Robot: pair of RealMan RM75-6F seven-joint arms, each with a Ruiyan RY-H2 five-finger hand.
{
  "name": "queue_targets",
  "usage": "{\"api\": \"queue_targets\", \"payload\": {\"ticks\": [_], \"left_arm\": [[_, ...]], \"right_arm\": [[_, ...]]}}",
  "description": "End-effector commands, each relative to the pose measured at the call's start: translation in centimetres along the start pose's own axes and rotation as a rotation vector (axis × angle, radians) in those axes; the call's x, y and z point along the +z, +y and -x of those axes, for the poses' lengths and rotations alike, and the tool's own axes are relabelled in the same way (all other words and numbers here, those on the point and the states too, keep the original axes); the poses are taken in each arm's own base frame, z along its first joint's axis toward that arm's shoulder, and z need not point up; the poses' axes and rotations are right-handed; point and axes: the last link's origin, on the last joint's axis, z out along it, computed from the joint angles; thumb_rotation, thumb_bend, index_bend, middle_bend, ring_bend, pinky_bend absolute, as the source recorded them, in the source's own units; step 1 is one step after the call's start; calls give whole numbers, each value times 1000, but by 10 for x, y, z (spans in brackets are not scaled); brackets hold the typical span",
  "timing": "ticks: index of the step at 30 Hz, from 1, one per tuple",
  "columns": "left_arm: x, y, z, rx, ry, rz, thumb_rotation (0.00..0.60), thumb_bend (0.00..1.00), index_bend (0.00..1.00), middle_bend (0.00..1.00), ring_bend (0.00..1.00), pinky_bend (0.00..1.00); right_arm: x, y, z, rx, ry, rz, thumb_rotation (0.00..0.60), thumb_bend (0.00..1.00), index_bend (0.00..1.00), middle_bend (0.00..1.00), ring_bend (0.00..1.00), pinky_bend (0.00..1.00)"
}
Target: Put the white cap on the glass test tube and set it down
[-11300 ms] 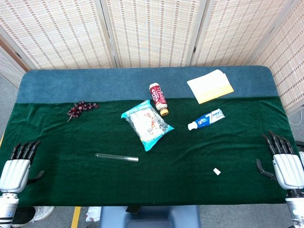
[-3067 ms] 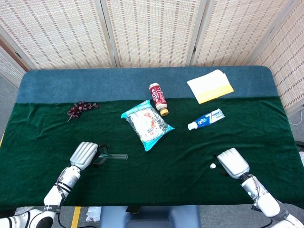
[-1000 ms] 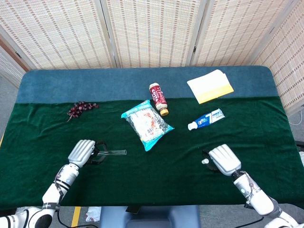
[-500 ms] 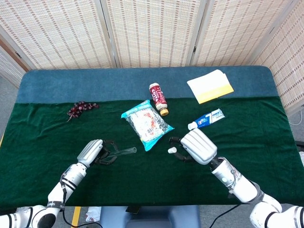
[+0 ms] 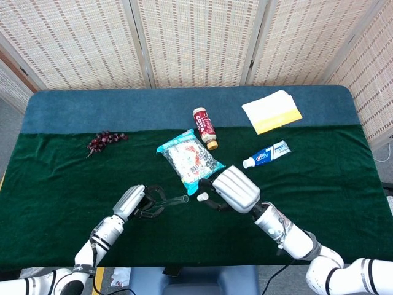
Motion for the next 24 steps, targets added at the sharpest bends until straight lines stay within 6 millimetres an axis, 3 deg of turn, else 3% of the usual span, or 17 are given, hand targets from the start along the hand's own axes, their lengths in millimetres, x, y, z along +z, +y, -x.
{"api": "queue_targets", "payload": {"ticks": [1, 24], "left_arm": [[1, 2, 3, -14, 3, 8, 600, 544, 715, 1000, 1000, 1000], [1, 8, 8, -19, -2, 32, 600, 548, 718, 1000, 1000, 1000]], "right_arm": [[3, -3, 1, 4, -3, -7, 579, 555, 746, 959, 1000, 1000], [10, -10, 6, 5, -16, -18, 580, 576, 749, 959, 1000, 1000]]}}
